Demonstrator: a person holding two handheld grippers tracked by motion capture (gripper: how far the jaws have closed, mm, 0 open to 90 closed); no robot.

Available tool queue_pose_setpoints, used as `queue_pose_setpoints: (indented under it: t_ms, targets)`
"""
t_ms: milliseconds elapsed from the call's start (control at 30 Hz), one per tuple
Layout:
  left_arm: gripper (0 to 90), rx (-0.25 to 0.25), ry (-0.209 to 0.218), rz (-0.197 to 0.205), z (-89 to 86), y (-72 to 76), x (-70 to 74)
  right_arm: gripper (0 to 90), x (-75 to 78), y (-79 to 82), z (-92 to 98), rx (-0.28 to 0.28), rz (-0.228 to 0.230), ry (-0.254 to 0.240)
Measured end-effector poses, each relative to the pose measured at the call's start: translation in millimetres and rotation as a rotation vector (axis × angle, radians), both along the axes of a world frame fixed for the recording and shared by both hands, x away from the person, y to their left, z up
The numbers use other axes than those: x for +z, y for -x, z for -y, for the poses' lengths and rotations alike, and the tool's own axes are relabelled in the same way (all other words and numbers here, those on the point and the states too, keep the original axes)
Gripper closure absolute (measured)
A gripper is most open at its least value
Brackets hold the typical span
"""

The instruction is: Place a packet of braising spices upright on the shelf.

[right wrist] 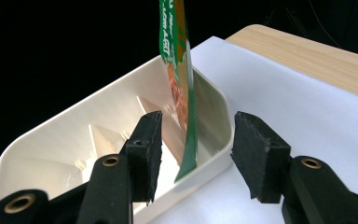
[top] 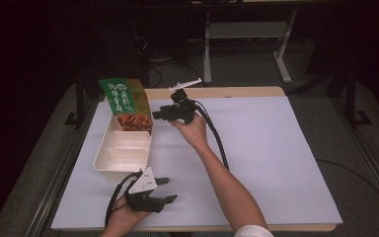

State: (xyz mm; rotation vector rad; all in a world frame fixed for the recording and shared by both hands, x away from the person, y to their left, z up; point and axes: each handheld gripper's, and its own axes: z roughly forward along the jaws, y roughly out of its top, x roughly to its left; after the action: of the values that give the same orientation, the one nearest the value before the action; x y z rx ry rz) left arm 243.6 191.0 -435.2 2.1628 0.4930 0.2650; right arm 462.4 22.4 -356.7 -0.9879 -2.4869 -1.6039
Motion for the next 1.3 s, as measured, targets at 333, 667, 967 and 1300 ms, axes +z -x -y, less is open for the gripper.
queue_pose_setpoints:
  t_ms: [333,667,967,1300]
  targets:
    - [38.5,0.005,0.007,-0.009,-0.9,0.0,0.0,49.8,-0.5,14.2,30.1,-0.011,0.008,0.008]
    - [38.0,0.003,0.005,-0.012,-1.0,0.1,-0.4,45.0,-0.3,24.9,50.7,-0.011,-0.005,0.019]
    - [37.9,0.003,0.004,-0.011,-2.0,0.1,0.2,42.5,-4.5,37.0,68.2,-0.020,-0.020,0.025]
    - [37.0,0.008,0.004,-0.021,-2.0,-0.6,-0.5,41.0,-7.3,46.7,84.1,-0.025,-0.033,0.027]
